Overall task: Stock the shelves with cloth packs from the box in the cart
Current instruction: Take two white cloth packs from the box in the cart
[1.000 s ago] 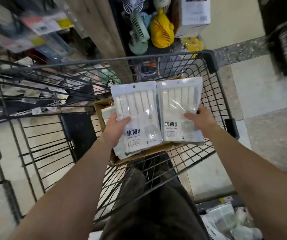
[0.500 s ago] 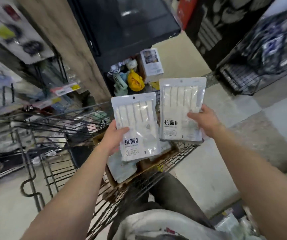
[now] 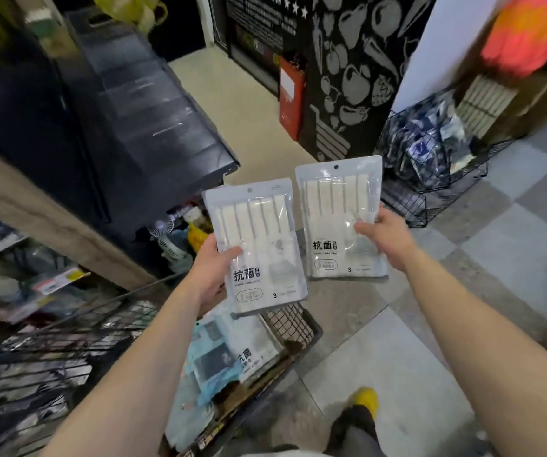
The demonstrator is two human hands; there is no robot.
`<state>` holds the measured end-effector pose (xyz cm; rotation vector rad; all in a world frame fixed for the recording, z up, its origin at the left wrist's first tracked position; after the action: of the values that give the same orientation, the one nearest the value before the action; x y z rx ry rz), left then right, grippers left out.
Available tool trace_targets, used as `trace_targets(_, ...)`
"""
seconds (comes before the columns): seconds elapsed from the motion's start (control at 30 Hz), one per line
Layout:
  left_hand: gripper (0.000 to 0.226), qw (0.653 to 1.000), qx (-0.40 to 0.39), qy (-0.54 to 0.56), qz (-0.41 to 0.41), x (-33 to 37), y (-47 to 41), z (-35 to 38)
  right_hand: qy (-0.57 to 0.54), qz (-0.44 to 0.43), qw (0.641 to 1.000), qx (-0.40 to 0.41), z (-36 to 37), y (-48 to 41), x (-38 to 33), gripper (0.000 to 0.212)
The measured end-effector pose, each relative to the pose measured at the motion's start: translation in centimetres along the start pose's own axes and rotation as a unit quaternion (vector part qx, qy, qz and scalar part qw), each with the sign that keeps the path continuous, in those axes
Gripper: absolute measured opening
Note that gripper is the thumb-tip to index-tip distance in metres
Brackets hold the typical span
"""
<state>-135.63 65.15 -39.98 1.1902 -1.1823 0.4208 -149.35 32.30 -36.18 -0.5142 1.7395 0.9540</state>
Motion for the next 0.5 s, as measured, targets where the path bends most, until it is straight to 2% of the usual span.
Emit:
trace_targets(0.13,0.043,1.000,0.021,-0.008,0.016,4.3,-2.0,6.7,-0.008,-0.020,1.000,-0.003,-7.5,-3.6,-2.0,0.017)
trace_targets(0.27,0.048,0.999,0.010,-0.019,0.047,8.4,-3.1,12.2,0.003,-0.028,1.000,-0.012,-14.1,-6.9,-3.8,0.015)
trace_targets(0.5,0.036,0.995,0.080,-0.010,0.067,15.8,-4.9,17.2,0.008,-0.074,0.997,-0.033,-18.4,-13.1,-9.6,0.016)
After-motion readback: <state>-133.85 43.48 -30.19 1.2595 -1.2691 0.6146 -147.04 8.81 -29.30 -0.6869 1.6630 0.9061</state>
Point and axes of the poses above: each hand's wrist, its own y-axis away from the middle knuckle, its own z-axis out of the palm, x = y × z, the point moved 4 cm from there along -y, towards the middle knuckle, and after that the axes turned 6 degrees about -y, right-handed, at the moved point
